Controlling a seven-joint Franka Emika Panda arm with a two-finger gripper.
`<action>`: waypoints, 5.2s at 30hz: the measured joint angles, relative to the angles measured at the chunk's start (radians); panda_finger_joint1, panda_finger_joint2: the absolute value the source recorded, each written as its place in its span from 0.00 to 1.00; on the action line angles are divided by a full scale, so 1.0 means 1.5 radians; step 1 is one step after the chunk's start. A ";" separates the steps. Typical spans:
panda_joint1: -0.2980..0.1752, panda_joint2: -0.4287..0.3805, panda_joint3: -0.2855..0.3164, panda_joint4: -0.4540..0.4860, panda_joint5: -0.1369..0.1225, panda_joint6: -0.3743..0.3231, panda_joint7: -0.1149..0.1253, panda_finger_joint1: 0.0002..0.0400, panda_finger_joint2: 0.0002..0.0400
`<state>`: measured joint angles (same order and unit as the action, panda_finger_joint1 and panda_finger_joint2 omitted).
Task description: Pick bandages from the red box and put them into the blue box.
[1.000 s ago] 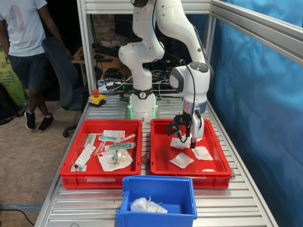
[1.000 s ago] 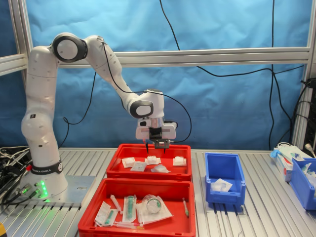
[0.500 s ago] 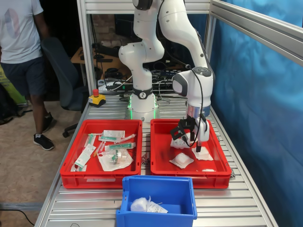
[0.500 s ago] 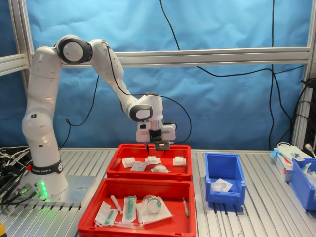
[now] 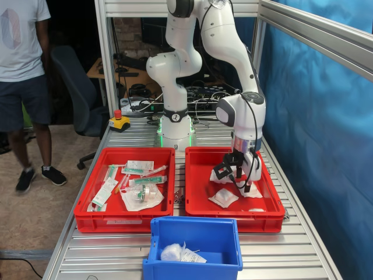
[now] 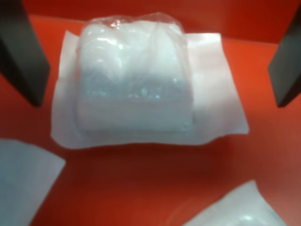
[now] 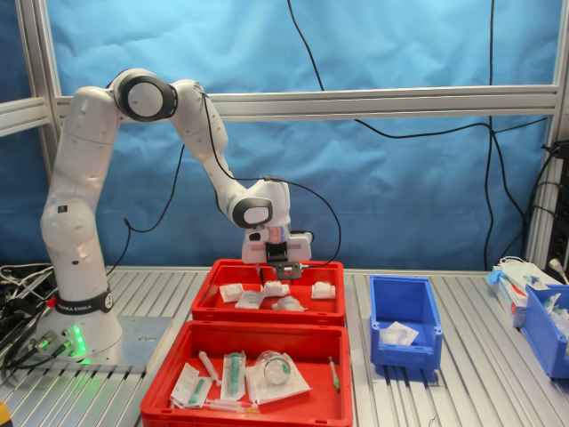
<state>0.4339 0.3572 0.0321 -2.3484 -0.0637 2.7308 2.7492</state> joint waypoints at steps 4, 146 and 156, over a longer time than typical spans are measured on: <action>0.010 0.009 0.000 0.005 0.000 0.002 0.000 1.00 1.00; 0.029 -0.118 -0.266 0.311 0.000 -0.258 -0.050 0.12 0.12; -0.010 -0.021 -0.269 0.436 0.000 -0.278 -0.050 0.12 0.12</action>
<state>0.4189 0.3260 -0.3720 -1.6941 -0.0635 2.3133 2.6748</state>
